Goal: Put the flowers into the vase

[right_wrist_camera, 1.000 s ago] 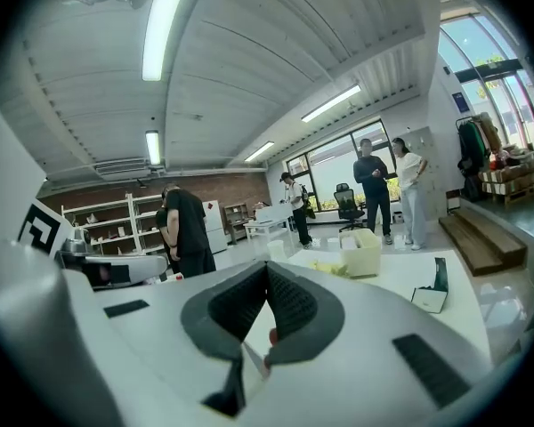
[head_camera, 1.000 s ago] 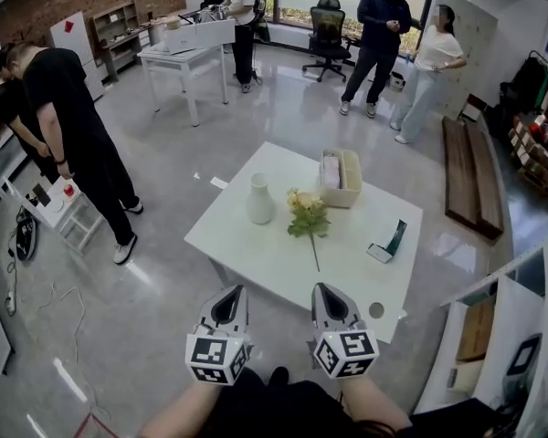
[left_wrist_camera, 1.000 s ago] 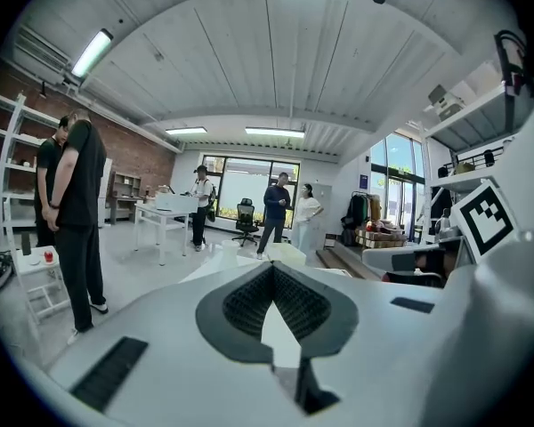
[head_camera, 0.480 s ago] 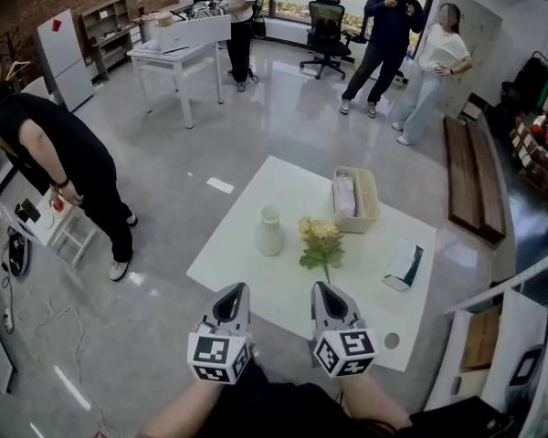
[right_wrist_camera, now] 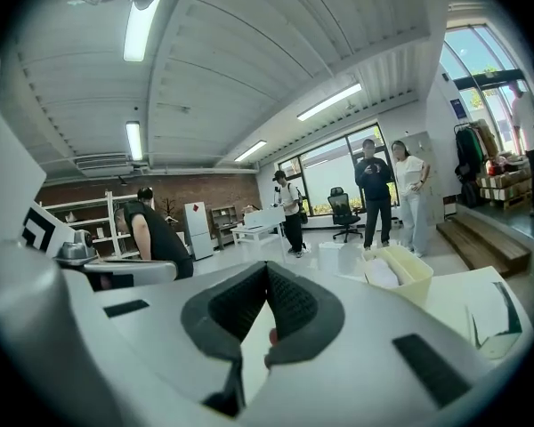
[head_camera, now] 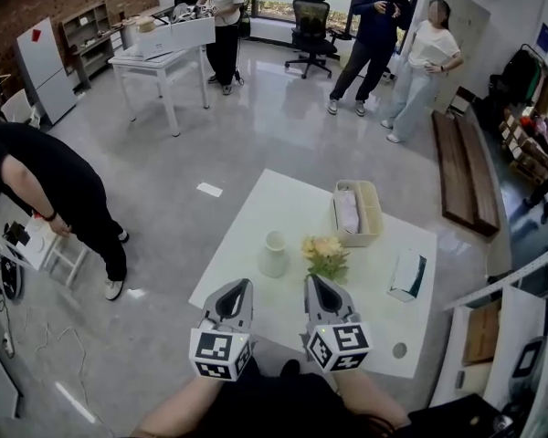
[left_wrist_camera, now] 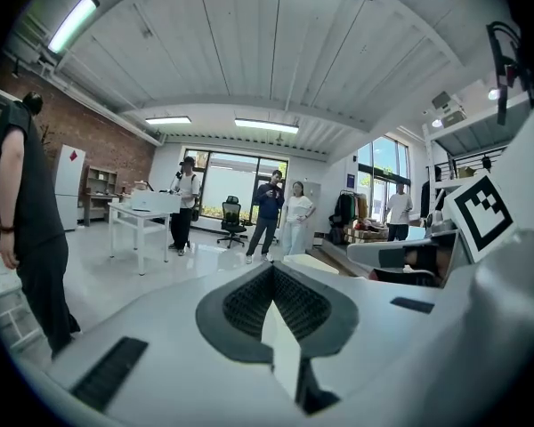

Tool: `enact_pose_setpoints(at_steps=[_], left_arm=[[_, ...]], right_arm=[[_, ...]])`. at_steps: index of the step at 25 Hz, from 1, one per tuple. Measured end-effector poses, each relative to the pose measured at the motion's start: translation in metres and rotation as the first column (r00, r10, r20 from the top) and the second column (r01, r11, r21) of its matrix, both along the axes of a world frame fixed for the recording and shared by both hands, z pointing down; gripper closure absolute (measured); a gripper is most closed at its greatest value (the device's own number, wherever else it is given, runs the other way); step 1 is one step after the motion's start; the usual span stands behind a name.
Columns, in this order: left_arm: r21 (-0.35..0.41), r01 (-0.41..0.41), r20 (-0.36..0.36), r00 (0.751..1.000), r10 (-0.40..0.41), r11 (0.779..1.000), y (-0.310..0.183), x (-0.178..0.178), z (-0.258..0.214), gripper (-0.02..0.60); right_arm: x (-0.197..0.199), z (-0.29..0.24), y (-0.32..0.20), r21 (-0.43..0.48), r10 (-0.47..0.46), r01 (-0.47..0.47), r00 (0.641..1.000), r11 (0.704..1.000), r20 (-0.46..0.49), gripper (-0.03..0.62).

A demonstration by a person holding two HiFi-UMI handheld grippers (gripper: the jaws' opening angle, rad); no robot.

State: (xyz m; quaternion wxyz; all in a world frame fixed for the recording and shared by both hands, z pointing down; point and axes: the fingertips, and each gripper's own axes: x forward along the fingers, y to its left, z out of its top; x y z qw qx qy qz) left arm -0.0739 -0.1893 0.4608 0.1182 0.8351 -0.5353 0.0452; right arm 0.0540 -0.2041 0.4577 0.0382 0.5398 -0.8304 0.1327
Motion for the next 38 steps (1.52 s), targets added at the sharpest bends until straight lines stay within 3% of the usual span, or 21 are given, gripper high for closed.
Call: enact_pose_setpoints(at_steps=[16,19,22,24,25,27,29,32,34,38], left_arm=[[-0.045,-0.033,-0.007,0.999,0.033,0.998,-0.017,0.026,0.014,0.578],[-0.057,-0.037,-0.007,0.999,0.037,0.998,-0.02,0.026,0.017,0.578],[-0.072,-0.043,-0.009,0.999,0.042,0.996,-0.022,0.028,0.023,0.578],[-0.081,-0.044,-0.011,0.999,0.043,0.996,-0.023,0.028,0.026,0.578],[-0.085,-0.045,-0.011,0.999,0.044,0.995,-0.023,0.028,0.027,0.578],[-0.09,-0.049,-0.01,0.999,0.048,0.995,-0.024,0.029,0.028,0.578],[-0.092,-0.053,-0.008,0.999,0.053,0.994,-0.024,0.031,0.029,0.578],[-0.097,-0.053,-0.009,0.999,0.053,0.994,-0.024,0.03,0.03,0.578],[-0.105,-0.052,-0.007,0.999,0.052,0.993,-0.024,0.028,0.031,0.578],[-0.115,-0.047,-0.005,0.999,0.047,0.992,-0.022,0.025,0.034,0.578]], right_arm=[[0.012,0.008,-0.025,-0.044,-0.025,0.024,0.999,0.999,-0.024,0.592],[0.025,0.029,-0.036,-0.116,-0.052,0.048,0.998,0.992,-0.033,0.592],[0.047,0.069,-0.048,-0.256,-0.1,0.076,0.992,0.964,-0.083,0.591],[0.06,0.1,-0.056,-0.374,-0.151,0.1,0.982,0.922,-0.11,0.589],[0.066,0.117,-0.06,-0.433,-0.179,0.112,0.977,0.894,-0.116,0.493],[0.079,0.15,-0.066,-0.545,-0.22,0.11,0.966,0.831,-0.139,0.472],[0.094,0.184,-0.069,-0.653,-0.258,0.09,0.952,0.752,-0.165,0.476],[0.108,0.227,-0.062,-0.794,-0.338,0.079,0.927,0.603,-0.164,0.476],[0.112,0.249,-0.058,-0.854,-0.376,0.07,0.914,0.515,-0.151,0.474],[0.113,0.275,-0.059,-0.906,-0.402,0.035,0.903,0.421,-0.151,0.474]])
